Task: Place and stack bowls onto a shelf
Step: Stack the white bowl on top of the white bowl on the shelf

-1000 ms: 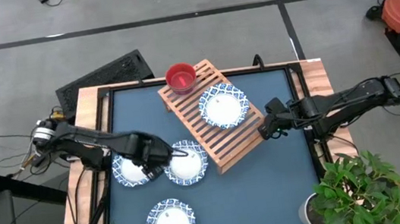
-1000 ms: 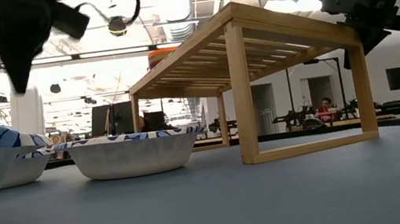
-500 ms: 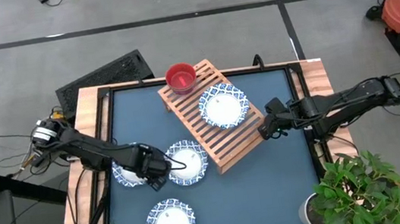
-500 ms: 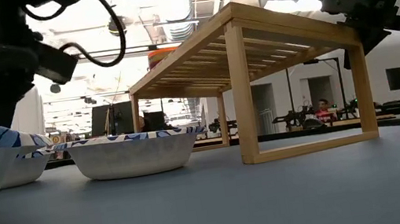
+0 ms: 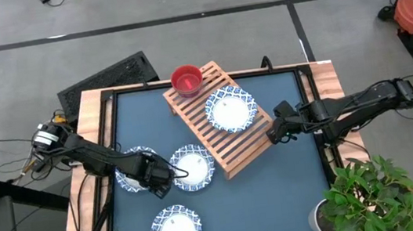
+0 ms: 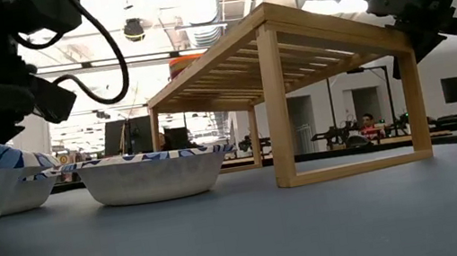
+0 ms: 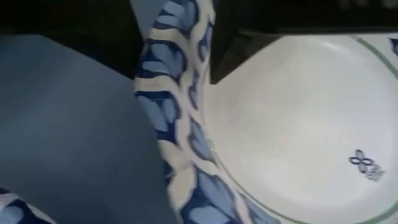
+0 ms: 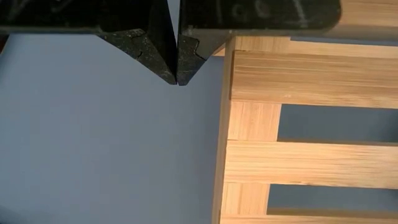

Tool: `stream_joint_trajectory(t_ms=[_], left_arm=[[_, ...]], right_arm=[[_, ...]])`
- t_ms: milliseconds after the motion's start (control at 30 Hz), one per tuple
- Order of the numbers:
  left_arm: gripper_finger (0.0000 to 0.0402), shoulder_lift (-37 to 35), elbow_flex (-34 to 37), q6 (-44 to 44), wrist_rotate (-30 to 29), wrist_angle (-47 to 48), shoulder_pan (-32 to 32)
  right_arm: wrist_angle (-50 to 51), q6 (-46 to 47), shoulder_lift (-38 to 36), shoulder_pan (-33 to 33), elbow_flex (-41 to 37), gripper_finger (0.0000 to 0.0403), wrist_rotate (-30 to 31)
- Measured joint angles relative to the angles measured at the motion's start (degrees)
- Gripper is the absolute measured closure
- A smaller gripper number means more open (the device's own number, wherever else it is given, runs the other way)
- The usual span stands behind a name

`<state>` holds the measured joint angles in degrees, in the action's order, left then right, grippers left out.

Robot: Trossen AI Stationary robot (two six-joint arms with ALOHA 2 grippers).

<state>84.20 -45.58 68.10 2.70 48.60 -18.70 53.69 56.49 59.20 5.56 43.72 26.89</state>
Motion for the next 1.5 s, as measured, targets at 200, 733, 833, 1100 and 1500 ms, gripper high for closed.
stream_joint_trajectory(t_ms=[200, 733, 833, 1100, 1500], left_arm=[[0.0384, 0.0, 0.0, -0.2, 0.1, 0.1, 0.0], [0.0401, 0.0, -18.2, -6.3, -2.7, 6.4, 0.4], [0.0401, 0.0, -23.6, -6.7, -5.1, 9.8, 1.4], [0.0401, 0.0, -38.9, -8.6, -7.6, 21.4, 3.3], [0.0401, 0.0, -61.7, -38.0, -26.0, 20.6, 3.5]], right_arm=[[0.0, 0.0, 0.0, 0.0, 0.0, 0.0367, 0.0], [0.0, 0.0, 0.0, 0.0, 0.0, 0.0367, 0.1], [0.0, 0.0, 0.0, 0.0, 0.0, 0.0367, 0.1], [0.0, 0.0, 0.0, 0.0, 0.0, 0.0367, 0.1], [0.0, 0.0, 0.0, 0.0, 0.0, 0.0367, 0.2]])
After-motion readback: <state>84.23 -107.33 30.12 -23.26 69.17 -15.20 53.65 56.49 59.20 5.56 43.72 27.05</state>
